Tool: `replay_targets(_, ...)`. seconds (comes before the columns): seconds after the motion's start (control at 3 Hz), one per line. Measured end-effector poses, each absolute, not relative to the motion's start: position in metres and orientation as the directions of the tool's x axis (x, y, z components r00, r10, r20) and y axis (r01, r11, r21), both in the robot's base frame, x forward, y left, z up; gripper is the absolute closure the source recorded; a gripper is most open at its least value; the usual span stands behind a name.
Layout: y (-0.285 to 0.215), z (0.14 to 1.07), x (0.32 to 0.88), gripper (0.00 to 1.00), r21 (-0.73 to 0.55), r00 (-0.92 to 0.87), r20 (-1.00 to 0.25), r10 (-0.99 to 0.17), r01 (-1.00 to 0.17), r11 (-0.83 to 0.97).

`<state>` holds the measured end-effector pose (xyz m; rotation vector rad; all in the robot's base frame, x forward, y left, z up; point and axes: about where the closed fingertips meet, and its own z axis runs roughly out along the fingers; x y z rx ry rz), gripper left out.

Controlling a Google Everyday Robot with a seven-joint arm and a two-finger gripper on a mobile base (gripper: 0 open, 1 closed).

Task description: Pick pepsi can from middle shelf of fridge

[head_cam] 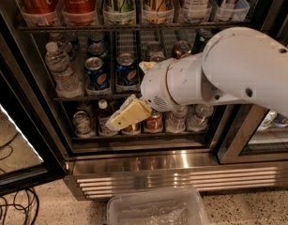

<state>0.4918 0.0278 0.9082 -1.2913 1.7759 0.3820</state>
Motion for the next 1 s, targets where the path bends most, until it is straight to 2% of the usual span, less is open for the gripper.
replay_targets(1.0,0.057,0.898,0.5,0.0,-0.269,-0.037,-0.831,-0.555,-0.847,0.459)
